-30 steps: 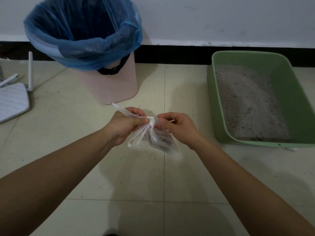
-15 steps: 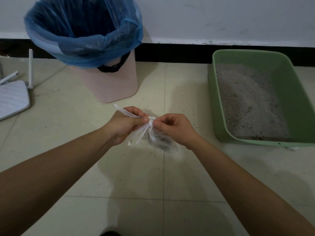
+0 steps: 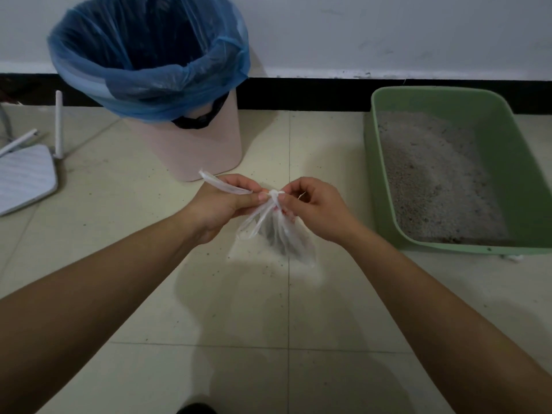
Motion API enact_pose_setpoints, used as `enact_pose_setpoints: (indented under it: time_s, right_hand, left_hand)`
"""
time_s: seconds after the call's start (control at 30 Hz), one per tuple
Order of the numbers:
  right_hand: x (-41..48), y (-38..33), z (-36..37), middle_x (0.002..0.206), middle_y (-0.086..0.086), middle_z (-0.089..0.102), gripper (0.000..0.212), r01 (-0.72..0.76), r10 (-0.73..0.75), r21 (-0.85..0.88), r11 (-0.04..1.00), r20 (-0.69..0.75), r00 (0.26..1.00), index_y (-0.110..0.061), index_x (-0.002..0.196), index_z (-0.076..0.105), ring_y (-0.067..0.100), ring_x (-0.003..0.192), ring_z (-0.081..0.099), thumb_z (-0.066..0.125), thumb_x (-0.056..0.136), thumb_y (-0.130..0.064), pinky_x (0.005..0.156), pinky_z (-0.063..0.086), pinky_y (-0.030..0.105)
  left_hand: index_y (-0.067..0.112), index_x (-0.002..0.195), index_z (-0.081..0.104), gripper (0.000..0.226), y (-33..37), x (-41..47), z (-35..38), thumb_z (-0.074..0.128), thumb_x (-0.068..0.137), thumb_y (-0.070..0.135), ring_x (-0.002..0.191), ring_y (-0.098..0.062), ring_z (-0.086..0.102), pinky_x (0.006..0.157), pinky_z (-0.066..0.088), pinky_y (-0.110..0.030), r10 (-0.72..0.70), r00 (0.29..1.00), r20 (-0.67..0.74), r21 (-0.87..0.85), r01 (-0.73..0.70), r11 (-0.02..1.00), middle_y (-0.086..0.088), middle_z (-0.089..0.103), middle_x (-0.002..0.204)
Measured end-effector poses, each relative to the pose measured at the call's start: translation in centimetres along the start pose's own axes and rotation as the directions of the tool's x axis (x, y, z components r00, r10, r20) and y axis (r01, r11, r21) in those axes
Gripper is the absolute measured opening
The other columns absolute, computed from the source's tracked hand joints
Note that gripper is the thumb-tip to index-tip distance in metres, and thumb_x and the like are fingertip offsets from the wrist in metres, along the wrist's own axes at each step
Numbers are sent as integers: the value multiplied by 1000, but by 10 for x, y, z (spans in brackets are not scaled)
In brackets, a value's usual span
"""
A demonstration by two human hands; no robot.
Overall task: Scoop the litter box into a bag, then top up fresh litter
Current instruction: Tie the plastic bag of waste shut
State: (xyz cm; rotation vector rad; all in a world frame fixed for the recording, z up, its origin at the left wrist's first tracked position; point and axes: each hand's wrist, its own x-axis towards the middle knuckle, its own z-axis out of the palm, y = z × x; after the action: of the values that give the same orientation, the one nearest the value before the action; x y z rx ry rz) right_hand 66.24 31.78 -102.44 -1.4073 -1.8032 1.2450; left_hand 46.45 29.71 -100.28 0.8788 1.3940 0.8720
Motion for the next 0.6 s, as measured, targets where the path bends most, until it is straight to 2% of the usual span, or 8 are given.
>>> enact_pose_setpoints:
  time_s: [0.03, 0.07, 0.1, 0.17, 0.23, 0.4, 0.5, 0.6]
  right_hand:
    - [1, -4, -4, 94, -10, 65, 17, 81, -84, -240, 967, -2, 996, -25, 95, 65, 7, 76, 62, 60, 94, -41, 69, 51, 28]
    - [2, -9, -6, 102, -11, 60, 20, 164, -164, -508, 846, 44, 985, -26, 102, 63, 8, 80, 60, 54, 96, -43, 69, 49, 28]
    - [2, -13, -8, 109, -8, 56, 25, 236, -218, -720, 652, 120, 968, -24, 111, 60, 10, 83, 59, 49, 98, -43, 68, 48, 29]
    - [2, -18, -10, 114, 2, 52, 31, 326, -225, -896, 302, 265, 938, -15, 121, 53, 17, 85, 56, 48, 98, -35, 64, 45, 31]
    - [0, -16, -9, 111, 8, 49, 30, 330, -145, -931, 154, 309, 940, -9, 121, 49, 18, 81, 51, 50, 97, -26, 63, 42, 31]
    - [3, 4, -11, 108, 6, 53, 28, 298, -80, -949, 100, 290, 954, -12, 119, 52, 18, 75, 47, 56, 92, -17, 59, 37, 31]
    - [-2, 13, -13, 109, 4, 54, 26, 267, -94, -939, 218, 252, 963, -16, 119, 50, 18, 78, 49, 52, 95, -23, 62, 43, 32]
    - [-6, 21, -3, 115, 6, 53, 34, 269, -53, -931, 247, 264, 963, -15, 125, 47, 19, 86, 52, 52, 95, -30, 69, 44, 33]
  left_hand:
    - [4, 85, 65, 16, 1, 1, 1, 77, 75, 2, 90, -29, 71, 82, 58, -34, 0, 1000, 1, 12, 0, 1000, -19, 71, 99]
    - [1, 87, 66, 17, 1, 3, 1, 78, 75, 2, 88, -28, 71, 81, 58, -34, -5, 1000, -5, 42, 5, 999, -19, 71, 97]
    - [-2, 88, 67, 19, 0, 4, 2, 79, 74, 2, 86, -27, 70, 79, 59, -33, -14, 1000, -16, 86, 15, 996, -18, 72, 94]
    - [-2, 87, 69, 19, -3, 6, 4, 80, 73, 1, 80, -24, 70, 71, 57, -28, -48, 998, -39, 169, 54, 984, -14, 72, 86]
    - [1, 81, 70, 14, -6, 7, 6, 79, 71, -3, 79, -24, 69, 69, 58, -29, -89, 995, -48, 198, 97, 975, -12, 72, 81]
    - [0, 80, 71, 16, -16, 9, 11, 81, 69, -3, 80, -28, 70, 76, 60, -36, -158, 984, -88, 215, 173, 961, -17, 72, 83]
    - [2, 78, 70, 15, -20, 12, 6, 79, 69, -6, 77, -26, 69, 76, 60, -35, -196, 973, -120, 166, 214, 963, -14, 71, 79]
    - [2, 79, 69, 17, -29, 14, 5, 80, 69, -6, 72, -22, 68, 67, 58, -29, -256, 958, -131, 168, 276, 946, -12, 70, 77]
